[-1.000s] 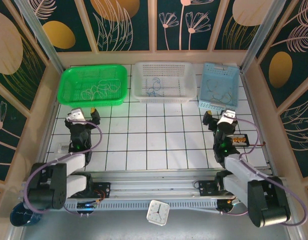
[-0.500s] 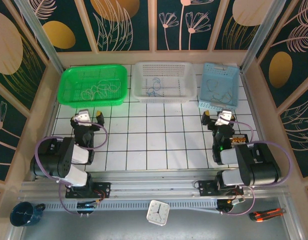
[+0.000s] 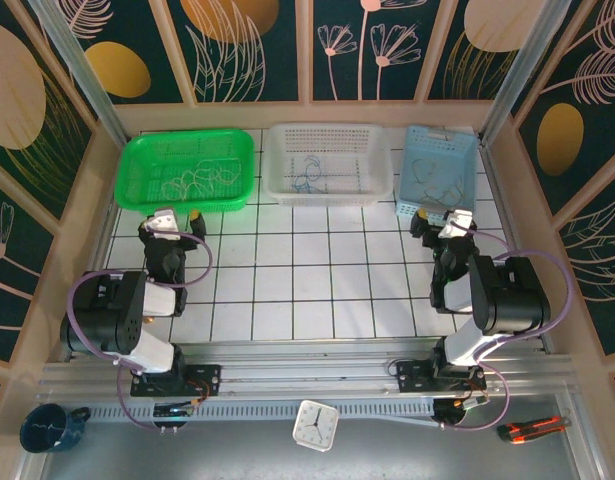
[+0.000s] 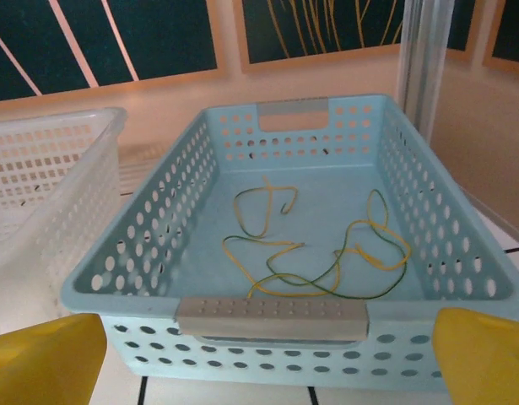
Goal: Untangle the cables
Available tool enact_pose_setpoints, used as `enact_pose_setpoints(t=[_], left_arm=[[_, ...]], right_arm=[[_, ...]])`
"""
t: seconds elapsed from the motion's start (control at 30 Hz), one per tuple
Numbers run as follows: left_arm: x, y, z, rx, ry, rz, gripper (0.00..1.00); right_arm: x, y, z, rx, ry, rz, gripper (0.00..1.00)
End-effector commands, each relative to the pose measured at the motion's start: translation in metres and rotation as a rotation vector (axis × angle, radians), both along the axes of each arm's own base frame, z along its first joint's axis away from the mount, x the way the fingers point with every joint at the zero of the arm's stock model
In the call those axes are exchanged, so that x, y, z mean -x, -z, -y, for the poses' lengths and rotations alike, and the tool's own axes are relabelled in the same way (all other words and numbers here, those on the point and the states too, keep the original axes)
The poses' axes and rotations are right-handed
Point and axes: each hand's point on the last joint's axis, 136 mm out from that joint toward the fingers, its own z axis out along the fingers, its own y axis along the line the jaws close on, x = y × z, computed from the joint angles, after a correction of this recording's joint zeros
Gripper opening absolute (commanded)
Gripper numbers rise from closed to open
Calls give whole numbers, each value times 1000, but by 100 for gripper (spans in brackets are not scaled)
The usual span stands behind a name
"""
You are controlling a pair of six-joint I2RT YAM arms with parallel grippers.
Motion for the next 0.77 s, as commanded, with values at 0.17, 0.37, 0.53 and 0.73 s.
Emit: enact_pose_setpoints(t=[0.17, 0.37, 0.53, 0.73], left_arm=[[0, -4, 3, 10, 22, 22, 99], [-1, -4, 3, 9, 22, 20, 99], [-1, -5, 3, 9, 24, 21, 99], [-1, -5, 3, 9, 23, 21, 99]], right_arm=[[0, 0, -7, -16, -33, -6, 99], [0, -1, -8, -17, -36, -4, 99], [-1, -1, -8, -15, -37, -6, 99], [-1, 0, -9, -16, -46, -11, 99]])
